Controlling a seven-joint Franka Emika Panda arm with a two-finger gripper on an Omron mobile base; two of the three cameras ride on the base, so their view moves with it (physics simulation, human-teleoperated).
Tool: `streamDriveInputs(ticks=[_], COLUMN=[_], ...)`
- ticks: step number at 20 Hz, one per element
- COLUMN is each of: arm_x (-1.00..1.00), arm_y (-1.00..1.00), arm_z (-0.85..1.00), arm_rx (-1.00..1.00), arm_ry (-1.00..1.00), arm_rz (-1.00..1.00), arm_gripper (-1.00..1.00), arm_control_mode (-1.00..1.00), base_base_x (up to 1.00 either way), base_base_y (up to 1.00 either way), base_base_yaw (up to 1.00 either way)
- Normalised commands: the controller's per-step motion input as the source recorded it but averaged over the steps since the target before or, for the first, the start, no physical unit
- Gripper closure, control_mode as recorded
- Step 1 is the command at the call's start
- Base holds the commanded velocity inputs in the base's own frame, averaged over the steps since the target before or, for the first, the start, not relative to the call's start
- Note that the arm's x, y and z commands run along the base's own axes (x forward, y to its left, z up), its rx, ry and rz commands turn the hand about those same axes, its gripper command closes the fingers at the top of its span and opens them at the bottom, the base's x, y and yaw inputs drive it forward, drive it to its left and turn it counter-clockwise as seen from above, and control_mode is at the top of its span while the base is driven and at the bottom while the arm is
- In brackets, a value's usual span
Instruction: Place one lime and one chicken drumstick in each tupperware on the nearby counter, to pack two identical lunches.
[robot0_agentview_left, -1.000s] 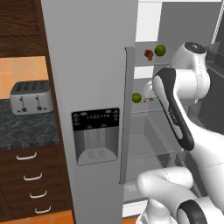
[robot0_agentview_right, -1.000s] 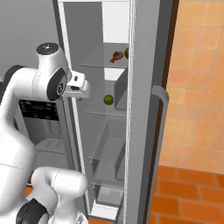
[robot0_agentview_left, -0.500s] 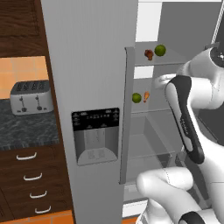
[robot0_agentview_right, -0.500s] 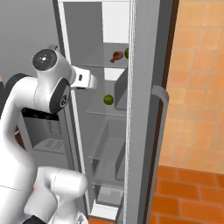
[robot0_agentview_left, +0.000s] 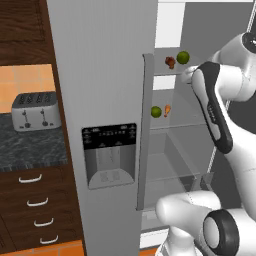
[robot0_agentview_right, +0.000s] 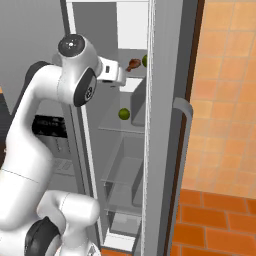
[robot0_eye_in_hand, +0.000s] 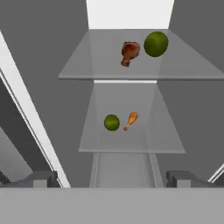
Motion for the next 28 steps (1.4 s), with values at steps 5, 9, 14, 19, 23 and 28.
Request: streamDriveInputs(ticks=[5,9,14,19,23,28], arm_x=[0.66,0.67,0.69,0.74,0.62,0.55], arm_y=[-0.17,-0.15,-0.05,-0.05,-0.22,-0.04], arm_z=[0.0,0.0,0.0,-0.06,-0.17,-0.4], arm_rx=[0.07,0.03,0.0,0.0,0.0,0.0], arm_ry=[0.01,0.02,0.03,0.03,0.01,0.0], arm_rz=[0.0,0.0,0.0,0.03,0.07,0.07], arm_gripper=[-1.0,-1.0,-1.0,-1.0,-1.0,-1.0], arm_control_mode=[-1.0,-1.0,-1.0,-1.0,-1.0,-1.0], base_base_x=[0.0,0.0,0.0,0.0,0.0,0.0], base_base_y=[0.0,0.0,0.0,0.0,0.0,0.0], base_base_yaw=[0.0,0.0,0.0,0.0,0.0,0.0])
